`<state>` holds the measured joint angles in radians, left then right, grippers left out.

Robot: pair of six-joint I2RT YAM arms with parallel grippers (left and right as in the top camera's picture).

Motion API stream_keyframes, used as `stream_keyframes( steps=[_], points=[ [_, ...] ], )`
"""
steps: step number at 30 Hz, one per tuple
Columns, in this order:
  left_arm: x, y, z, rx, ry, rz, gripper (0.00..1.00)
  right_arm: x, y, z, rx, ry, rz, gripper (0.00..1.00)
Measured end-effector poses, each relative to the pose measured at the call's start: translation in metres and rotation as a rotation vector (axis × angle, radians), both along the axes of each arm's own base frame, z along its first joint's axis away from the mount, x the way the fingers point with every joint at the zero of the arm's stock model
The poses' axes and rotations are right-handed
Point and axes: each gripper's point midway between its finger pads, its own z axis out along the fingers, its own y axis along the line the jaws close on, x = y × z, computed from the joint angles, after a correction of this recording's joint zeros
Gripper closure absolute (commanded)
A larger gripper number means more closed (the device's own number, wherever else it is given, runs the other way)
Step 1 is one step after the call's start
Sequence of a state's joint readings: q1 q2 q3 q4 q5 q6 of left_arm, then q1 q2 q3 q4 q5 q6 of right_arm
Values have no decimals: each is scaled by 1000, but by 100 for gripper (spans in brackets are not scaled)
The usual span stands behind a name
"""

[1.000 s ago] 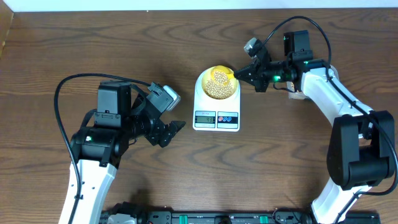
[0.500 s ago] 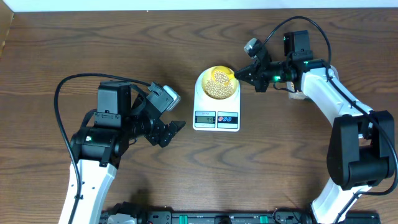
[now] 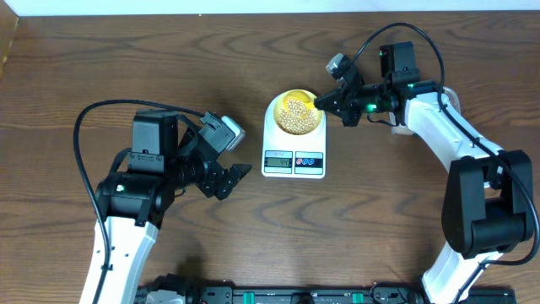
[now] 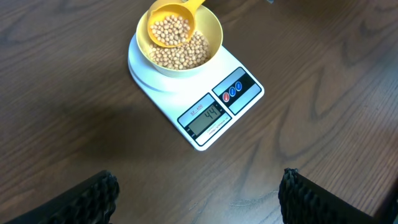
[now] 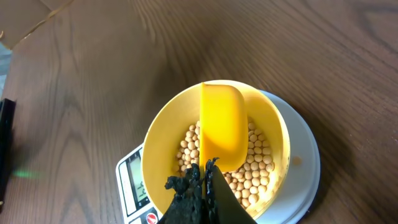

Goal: Scoop item into bowl and weigh 50g on scale

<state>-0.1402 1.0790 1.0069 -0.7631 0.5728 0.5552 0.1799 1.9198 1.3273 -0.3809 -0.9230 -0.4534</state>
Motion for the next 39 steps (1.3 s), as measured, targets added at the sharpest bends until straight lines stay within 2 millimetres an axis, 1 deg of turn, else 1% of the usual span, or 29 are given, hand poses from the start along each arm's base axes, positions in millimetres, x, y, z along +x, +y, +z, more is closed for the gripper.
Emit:
stream_keyframes(
  steps=[13, 18, 23, 39],
  points=[
    [0, 0, 0, 0, 0, 0, 16, 0, 0, 0, -1, 3, 0, 99],
    [0, 0, 0, 0, 0, 0, 16, -4, 1, 0, 7, 17, 9, 99],
    [0, 0, 0, 0, 0, 0, 16, 3, -3, -4, -29, -6, -20, 99],
    [0, 0, 0, 0, 0, 0, 16, 0, 1, -1, -6, 4, -5, 99]
  ],
)
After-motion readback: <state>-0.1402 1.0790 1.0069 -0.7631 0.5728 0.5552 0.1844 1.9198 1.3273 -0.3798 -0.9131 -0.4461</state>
